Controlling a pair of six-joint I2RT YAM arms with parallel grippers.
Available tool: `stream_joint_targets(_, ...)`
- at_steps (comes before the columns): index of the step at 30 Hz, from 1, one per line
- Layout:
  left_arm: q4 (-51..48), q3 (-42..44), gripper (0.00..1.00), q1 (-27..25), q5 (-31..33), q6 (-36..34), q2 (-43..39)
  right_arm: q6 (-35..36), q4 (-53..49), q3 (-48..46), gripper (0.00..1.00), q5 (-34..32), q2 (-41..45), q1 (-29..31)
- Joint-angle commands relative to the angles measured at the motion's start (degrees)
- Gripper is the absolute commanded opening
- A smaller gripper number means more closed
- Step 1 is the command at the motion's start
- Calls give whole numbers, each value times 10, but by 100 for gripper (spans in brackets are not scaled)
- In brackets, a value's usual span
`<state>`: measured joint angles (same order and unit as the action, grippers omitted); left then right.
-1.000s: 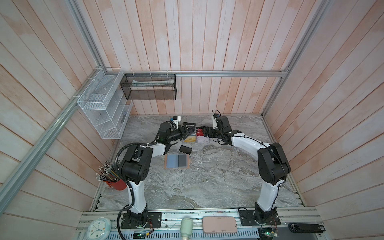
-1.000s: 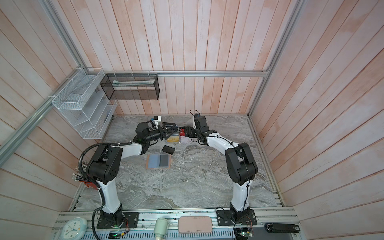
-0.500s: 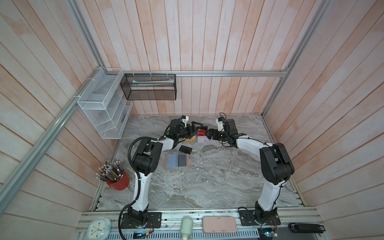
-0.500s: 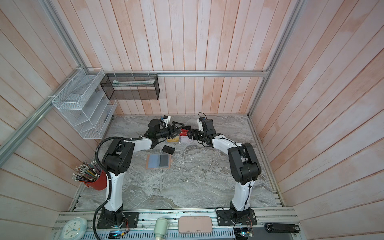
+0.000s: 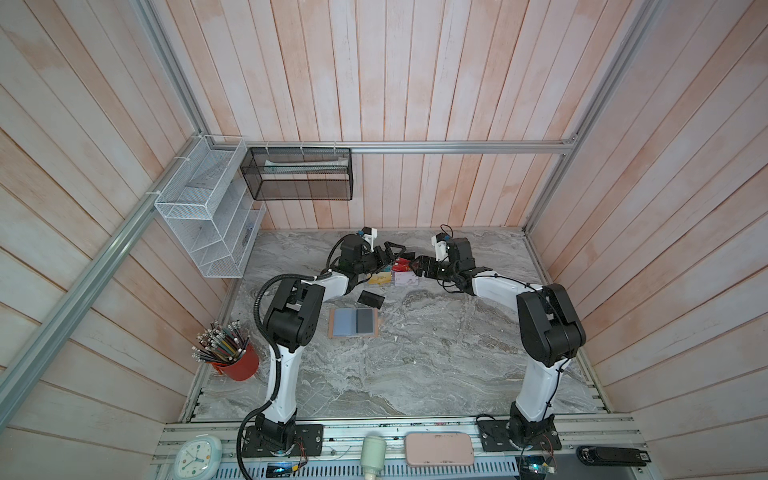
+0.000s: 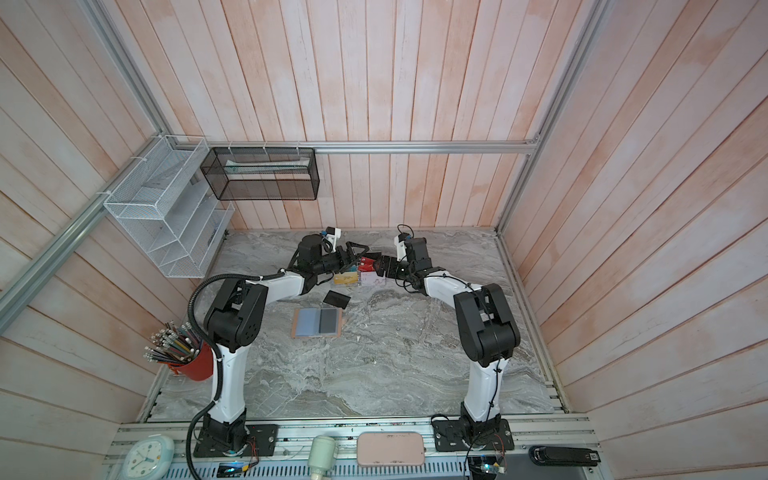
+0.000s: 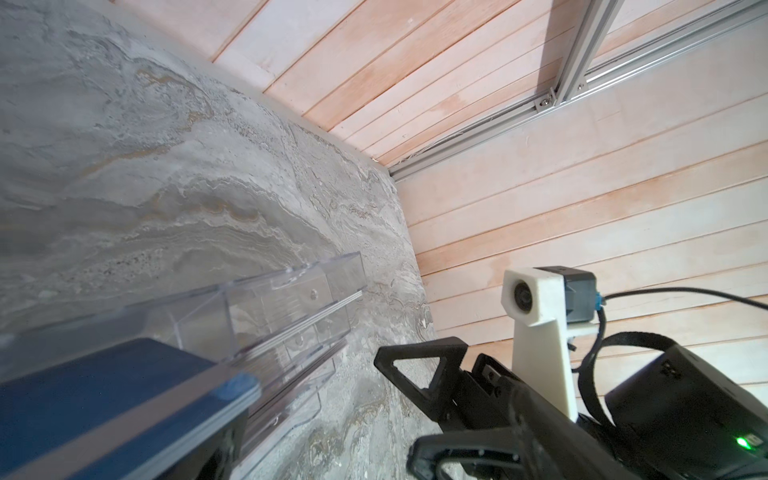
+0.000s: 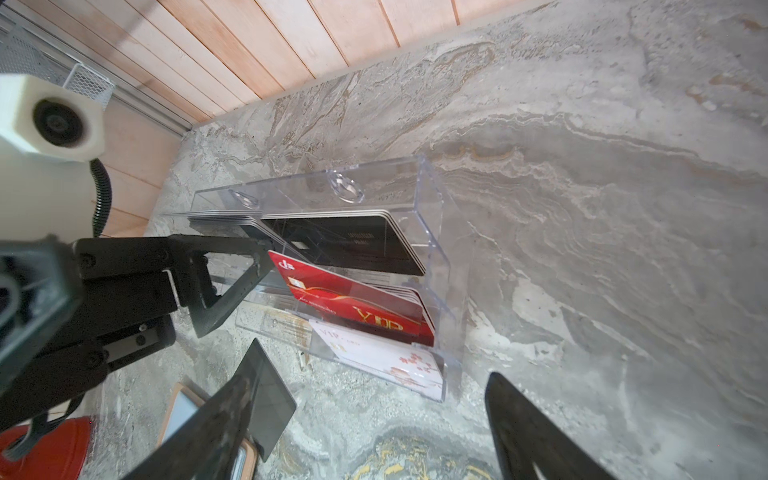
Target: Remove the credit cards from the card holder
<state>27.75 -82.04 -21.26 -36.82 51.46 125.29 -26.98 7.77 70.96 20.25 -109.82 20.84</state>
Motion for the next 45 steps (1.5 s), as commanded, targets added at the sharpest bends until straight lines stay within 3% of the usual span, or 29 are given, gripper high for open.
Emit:
stream_joint_targets(1, -30, -12, 100, -2, 17, -19, 4, -7, 19, -1, 89, 10, -8, -3)
stream_joint_targets(14, -40, -43, 100, -23, 8, -14, 22, -15, 37, -19, 88, 21, -9, -10)
stream_joint_targets(32, -38, 1, 100, -14, 3, -15, -5, -33, 63, -30, 87, 44, -15, -12)
stream_joint_targets(45, -46, -24, 100, -13, -5, -5, -5, -23, 48, -29, 86, 37, -14, -10)
